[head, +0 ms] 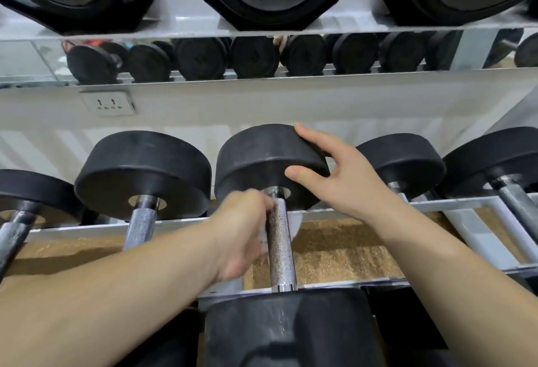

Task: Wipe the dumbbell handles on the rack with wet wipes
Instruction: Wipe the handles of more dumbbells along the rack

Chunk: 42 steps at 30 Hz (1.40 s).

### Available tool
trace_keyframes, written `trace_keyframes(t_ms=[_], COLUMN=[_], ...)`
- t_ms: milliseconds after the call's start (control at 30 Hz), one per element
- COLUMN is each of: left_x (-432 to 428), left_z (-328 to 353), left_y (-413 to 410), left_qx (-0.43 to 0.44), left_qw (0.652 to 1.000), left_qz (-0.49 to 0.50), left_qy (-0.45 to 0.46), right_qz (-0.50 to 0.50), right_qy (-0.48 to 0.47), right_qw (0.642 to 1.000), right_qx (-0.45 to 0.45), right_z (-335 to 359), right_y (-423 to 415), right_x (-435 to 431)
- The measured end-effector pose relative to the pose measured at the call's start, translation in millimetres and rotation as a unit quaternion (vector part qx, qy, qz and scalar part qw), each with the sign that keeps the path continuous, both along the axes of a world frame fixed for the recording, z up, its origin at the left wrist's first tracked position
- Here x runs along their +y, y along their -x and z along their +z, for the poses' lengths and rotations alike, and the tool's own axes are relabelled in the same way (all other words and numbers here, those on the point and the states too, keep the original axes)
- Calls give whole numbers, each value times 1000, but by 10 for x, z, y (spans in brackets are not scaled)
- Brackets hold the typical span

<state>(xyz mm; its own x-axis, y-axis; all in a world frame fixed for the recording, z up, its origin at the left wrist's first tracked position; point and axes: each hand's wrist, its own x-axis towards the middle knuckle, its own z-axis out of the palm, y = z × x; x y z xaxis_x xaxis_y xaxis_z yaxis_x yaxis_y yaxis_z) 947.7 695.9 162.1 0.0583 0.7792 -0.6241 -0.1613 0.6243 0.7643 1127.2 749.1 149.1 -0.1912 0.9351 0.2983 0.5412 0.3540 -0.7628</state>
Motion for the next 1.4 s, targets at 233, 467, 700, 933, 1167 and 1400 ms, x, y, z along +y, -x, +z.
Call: trace_keyframes(t_ms=[233,467,700,933,1167,1400], left_x=[-110,-220,5,-88,-239,-63], left_z=[61,-14,41,74,21,136], left_y=[149,68,45,104,-55,18], left_qx=[-10,74,74,79,171,128], left_qw=[996,993,997,997,981,991], left_qz=[-85,-87,-10,-23,-84,-45], left_qy=[24,6,-26,-8,-26,-22], right_qz=[-4,-4,-9,-19,-24,-20], right_qy=[-2,6,9,17,18,14], right_qw=[1000,1000,1000,999,999,999], right_qx=[-5,-8,-21,-28,-41,-41], right_z=[-3,16,20,50,63,60], right_y=[0,-2,11,27,20,26], right_x=[-9,-30,-67,-84,-98,-104])
